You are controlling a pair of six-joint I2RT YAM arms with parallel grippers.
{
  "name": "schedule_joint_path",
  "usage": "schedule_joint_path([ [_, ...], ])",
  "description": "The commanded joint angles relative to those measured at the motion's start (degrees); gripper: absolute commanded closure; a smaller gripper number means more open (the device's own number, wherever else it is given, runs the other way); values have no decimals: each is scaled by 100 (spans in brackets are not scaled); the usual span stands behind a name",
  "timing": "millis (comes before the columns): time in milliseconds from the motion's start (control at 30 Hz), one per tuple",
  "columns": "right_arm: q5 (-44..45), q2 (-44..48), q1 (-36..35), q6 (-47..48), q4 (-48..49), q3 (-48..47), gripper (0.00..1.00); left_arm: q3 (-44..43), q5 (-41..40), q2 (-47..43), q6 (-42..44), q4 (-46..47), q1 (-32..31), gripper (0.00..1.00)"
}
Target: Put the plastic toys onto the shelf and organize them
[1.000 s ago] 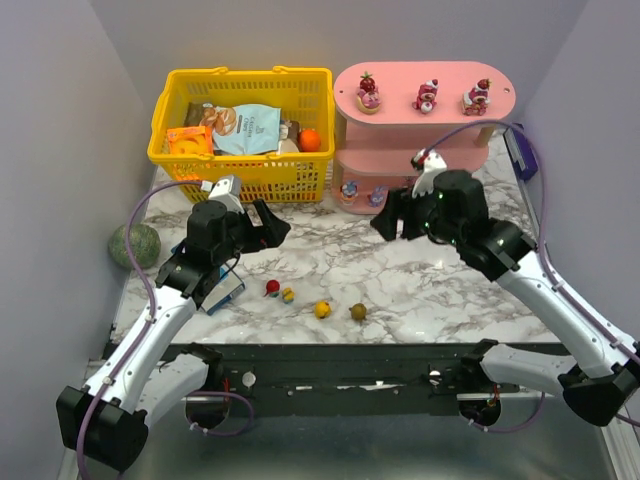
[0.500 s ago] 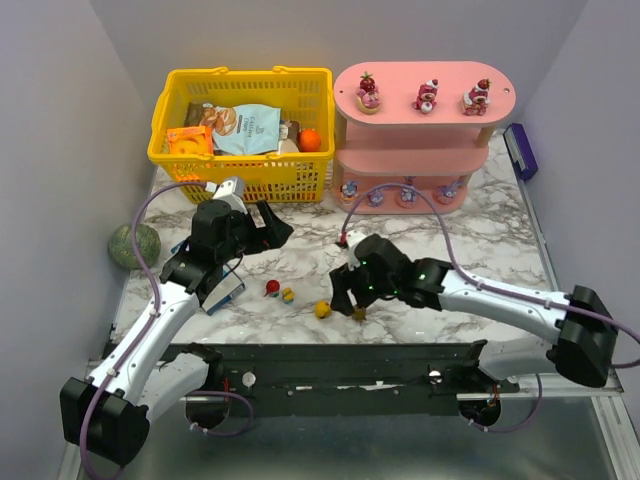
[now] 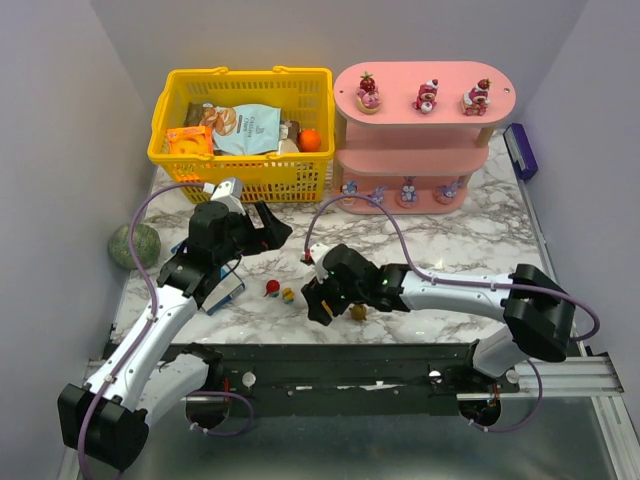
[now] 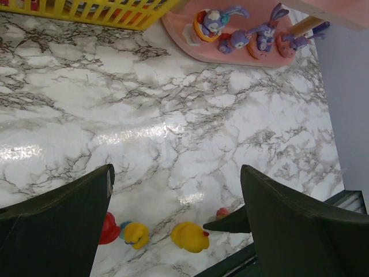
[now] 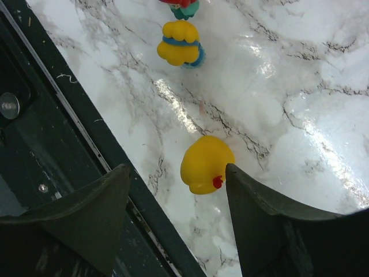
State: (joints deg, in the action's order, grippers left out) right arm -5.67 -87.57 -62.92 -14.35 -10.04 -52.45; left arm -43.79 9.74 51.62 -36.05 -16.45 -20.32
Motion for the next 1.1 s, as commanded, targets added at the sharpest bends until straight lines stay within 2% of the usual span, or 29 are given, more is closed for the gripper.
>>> schedule_joint_path([
  [0, 66, -225, -19, 169, 310, -117, 26, 2, -33, -108, 46, -95, 28, 1],
  [333, 5, -585, -19, 134, 336, -90, 28, 19, -33, -134, 63, -122, 28, 1],
  [633, 330, -867, -19, 38, 336, -82, 34, 20, -60, -196, 63, -157, 28, 1],
  [733, 479, -893, -19, -24, 319, -73, 43, 11, -77, -187, 72, -166, 28, 1],
  [767, 514, -893, -10, -41, 301, -73, 54, 11, -69, -187, 63, -157, 28, 1],
  [900, 803, -911, -19, -138, 161, -169, 83, 11, -60, -178, 63, -157, 28, 1],
  [1067, 1182, -850, -19, -331, -417, -520, 89, 2, -60, -178, 63, -166, 28, 1],
])
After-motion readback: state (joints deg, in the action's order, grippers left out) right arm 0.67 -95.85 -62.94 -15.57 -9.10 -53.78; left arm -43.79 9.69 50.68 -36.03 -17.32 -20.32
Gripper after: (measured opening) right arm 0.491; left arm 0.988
